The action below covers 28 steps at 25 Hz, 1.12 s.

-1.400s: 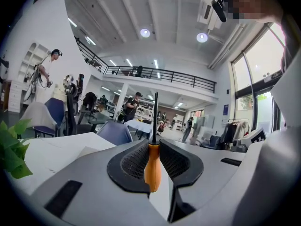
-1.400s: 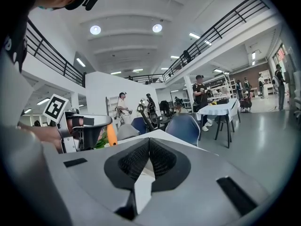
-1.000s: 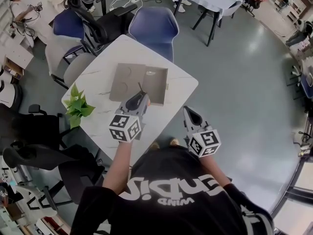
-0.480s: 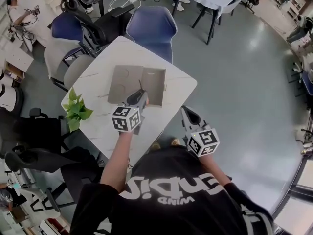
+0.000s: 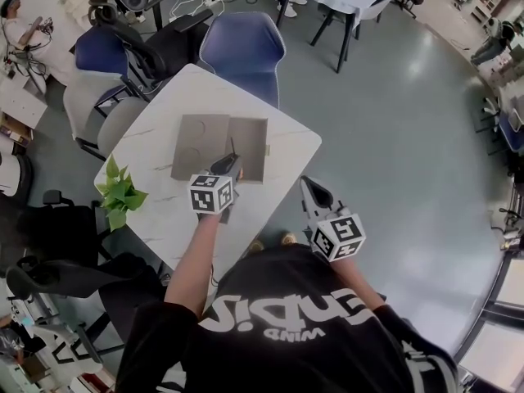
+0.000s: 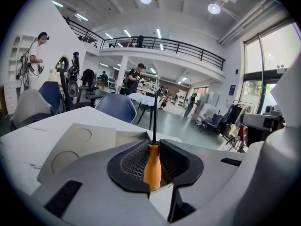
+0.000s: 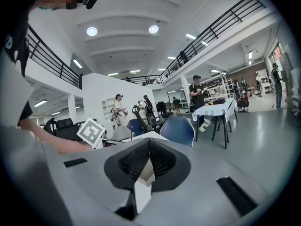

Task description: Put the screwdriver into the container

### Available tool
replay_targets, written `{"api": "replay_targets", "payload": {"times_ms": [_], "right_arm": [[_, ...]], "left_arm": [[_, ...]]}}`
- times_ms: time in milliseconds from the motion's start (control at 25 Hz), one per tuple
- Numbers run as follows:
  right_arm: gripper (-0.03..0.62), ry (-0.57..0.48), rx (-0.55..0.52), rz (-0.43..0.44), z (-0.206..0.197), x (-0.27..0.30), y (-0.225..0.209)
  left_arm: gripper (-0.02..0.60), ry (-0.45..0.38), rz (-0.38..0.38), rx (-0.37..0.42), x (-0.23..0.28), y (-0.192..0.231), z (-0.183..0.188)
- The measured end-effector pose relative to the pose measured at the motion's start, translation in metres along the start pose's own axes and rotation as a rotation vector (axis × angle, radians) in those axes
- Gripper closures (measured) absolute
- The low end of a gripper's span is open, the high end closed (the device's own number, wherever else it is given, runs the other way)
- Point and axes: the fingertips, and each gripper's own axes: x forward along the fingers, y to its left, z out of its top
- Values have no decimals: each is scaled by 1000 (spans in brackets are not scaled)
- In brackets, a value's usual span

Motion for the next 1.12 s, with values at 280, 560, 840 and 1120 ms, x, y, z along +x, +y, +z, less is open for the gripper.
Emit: {"api": "replay_targets", "payload": {"times_ms": [280, 560, 840, 1120], "right_arm": [[582, 9, -5, 6, 4, 6, -6], [582, 22, -4, 18, 1, 13, -7], [582, 29, -3, 16, 0, 15, -14], [582, 36, -4, 6, 1, 14, -22]], "left_arm": [[499, 58, 20, -32, 20, 11, -16], [499, 99, 46, -60, 34, 23, -32], [499, 134, 56, -64, 47, 27, -42], [499, 162, 65, -81, 60, 31, -53]]}}
